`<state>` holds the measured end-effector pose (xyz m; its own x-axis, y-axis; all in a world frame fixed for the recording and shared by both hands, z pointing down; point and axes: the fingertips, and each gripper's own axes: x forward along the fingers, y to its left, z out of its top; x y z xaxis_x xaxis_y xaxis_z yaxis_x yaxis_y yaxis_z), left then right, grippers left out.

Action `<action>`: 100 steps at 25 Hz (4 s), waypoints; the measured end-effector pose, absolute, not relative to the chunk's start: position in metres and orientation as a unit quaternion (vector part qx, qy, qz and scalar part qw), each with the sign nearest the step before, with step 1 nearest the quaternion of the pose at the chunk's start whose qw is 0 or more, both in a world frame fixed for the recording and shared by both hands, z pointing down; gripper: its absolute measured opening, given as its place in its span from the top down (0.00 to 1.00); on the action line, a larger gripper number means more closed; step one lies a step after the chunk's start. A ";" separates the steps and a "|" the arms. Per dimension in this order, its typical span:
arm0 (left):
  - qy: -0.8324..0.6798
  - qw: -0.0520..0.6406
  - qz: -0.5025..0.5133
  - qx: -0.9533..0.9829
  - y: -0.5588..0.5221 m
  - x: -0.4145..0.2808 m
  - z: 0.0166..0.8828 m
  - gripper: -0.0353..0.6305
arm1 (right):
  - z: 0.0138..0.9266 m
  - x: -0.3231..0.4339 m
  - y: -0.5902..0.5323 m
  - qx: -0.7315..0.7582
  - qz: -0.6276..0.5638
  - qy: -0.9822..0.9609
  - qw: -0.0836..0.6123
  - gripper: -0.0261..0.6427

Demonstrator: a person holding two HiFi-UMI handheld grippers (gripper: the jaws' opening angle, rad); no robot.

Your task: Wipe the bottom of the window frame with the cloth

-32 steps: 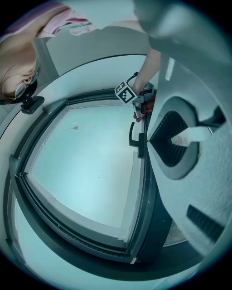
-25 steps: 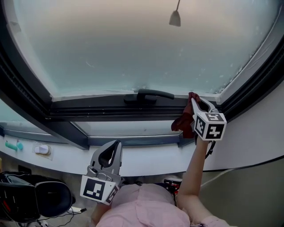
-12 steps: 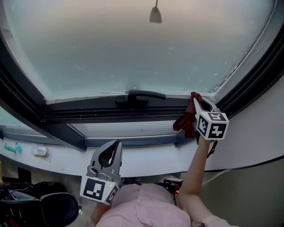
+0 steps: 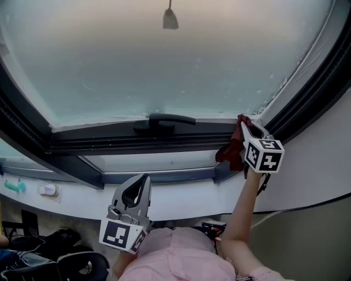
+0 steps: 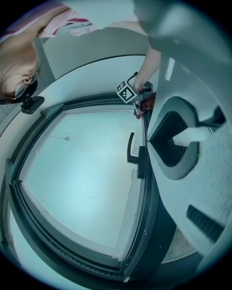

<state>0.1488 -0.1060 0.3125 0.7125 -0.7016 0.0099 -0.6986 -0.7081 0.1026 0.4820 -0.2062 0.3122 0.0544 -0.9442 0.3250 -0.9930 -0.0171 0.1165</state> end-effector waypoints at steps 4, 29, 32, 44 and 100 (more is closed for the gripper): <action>-0.377 0.053 -0.013 0.925 -0.111 0.148 0.318 0.95 | 0.319 0.485 -0.209 0.712 0.083 -0.679 0.159 0.89; -0.364 0.066 0.036 0.928 -0.110 0.148 0.332 0.95 | 0.313 0.507 -0.208 0.725 0.076 -0.663 0.169 0.89; -0.363 0.065 0.049 0.928 -0.106 0.145 0.337 0.95 | 0.313 0.508 -0.207 0.727 0.073 -0.663 0.163 0.89; -0.388 0.068 0.052 0.918 -0.082 0.107 0.346 0.95 | 0.301 0.510 -0.206 0.743 0.059 -0.650 0.147 0.89; -0.429 0.055 -0.016 0.901 -0.088 -0.010 0.315 0.95 | 0.325 0.211 -0.219 0.626 -0.037 -0.760 0.170 0.89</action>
<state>-0.0104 -0.0882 0.3153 0.6306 -0.7759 0.0184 -0.7724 -0.6250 0.1126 0.2111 -0.2185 0.3254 -0.1581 -0.9643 0.2125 -0.9391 0.2134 0.2693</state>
